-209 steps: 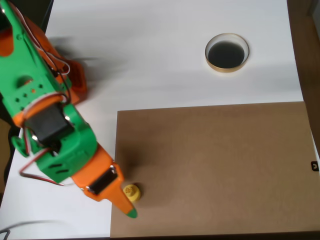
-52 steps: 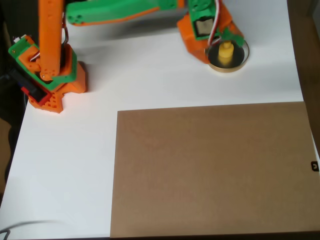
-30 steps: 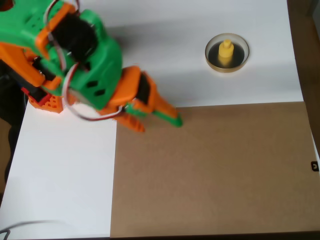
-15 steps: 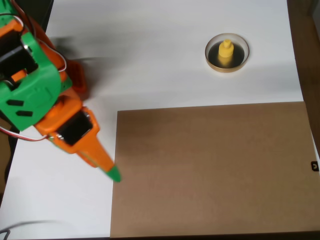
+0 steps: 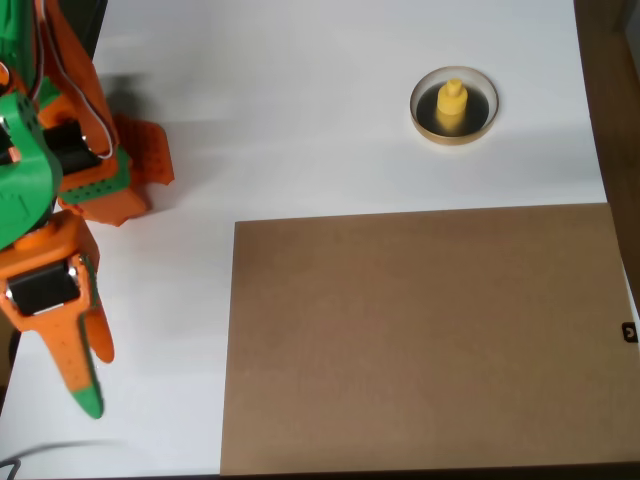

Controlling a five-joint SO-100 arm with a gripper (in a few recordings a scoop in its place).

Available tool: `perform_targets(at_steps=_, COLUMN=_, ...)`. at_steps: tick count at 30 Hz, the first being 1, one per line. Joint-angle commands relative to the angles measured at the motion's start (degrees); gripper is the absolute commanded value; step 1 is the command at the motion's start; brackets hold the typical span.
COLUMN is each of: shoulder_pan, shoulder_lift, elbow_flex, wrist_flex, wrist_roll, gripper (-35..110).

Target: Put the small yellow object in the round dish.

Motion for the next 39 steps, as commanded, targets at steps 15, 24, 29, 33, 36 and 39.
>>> perform_targets(at_steps=15, shoulder_pan=12.83, shoulder_lift=4.57, elbow_flex=12.39, wrist_flex=-10.02, wrist_roll=10.28, gripper=25)
perform_targets(at_steps=24, shoulder_pan=10.99, shoulder_lift=31.03, elbow_flex=23.82, wrist_flex=-3.96, wrist_roll=8.09, gripper=21)
perform_targets(at_steps=29, shoulder_pan=12.13, shoulder_lift=37.97, elbow_flex=26.54, wrist_flex=-0.79, wrist_roll=7.38, gripper=19)
perform_targets(at_steps=33, shoulder_pan=12.74, shoulder_lift=40.78, elbow_flex=27.42, wrist_flex=0.44, wrist_roll=8.26, gripper=15)
perform_targets(at_steps=36, shoulder_pan=13.27, shoulder_lift=41.48, elbow_flex=27.86, wrist_flex=0.88, wrist_roll=8.79, gripper=13)
perform_targets(at_steps=39, shoulder_pan=13.18, shoulder_lift=41.57, elbow_flex=28.39, wrist_flex=0.88, wrist_roll=8.96, gripper=12)
